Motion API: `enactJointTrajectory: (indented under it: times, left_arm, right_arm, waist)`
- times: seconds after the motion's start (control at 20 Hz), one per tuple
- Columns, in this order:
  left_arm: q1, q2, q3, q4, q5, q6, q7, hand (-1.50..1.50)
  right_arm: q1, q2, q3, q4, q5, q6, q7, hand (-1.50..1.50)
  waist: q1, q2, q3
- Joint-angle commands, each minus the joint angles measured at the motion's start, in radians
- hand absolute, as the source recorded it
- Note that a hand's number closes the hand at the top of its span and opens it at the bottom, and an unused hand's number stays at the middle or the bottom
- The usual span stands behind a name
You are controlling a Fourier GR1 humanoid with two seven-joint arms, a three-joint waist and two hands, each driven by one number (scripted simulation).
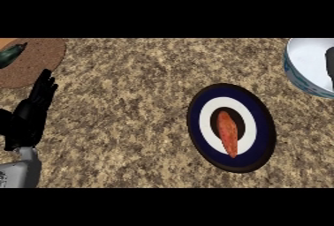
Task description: Pick the can from the plate and place it in the bowl
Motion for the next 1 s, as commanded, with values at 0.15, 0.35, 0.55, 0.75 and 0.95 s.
enactJointTrajectory:
  times: [0.15, 0.35, 0.55, 0.75, 0.95]
  left_arm:
    - [-0.019, -0.012, -0.01, 0.0, -0.004, -0.004, 0.007, 0.0]
    - [0.007, -0.013, -0.022, -0.046, -0.003, -0.018, 0.007, 0.0]
    - [-0.025, -0.007, -0.011, -0.01, -0.001, -0.02, 0.016, 0.0]
    - [-0.09, 0.022, 0.018, 0.075, 0.004, -0.034, -0.013, 0.0]
    - [-0.024, -0.005, -0.013, -0.018, 0.0, -0.028, 0.005, 0.0]
  right_arm:
    - [-0.024, -0.087, -0.113, 0.261, -0.078, -0.127, -0.2, 1.5]
    - [-0.044, -0.155, -0.163, 0.431, -0.1, -0.201, -0.334, 1.5]
    - [-0.053, -0.181, -0.194, 0.576, -0.111, -0.269, -0.427, 1.5]
    - [-0.067, -0.225, -0.218, 0.673, -0.117, -0.299, -0.499, 1.5]
    - [-0.038, -0.283, -0.219, 0.779, -0.097, -0.124, -0.327, 1.5]
  waist:
    - [0.013, 0.005, 0.0]
    - [0.026, 0.008, 0.001]
    - [0.033, 0.013, 0.002]
    - [0.039, 0.021, 0.002]
    - [0.053, 0.021, 0.003]
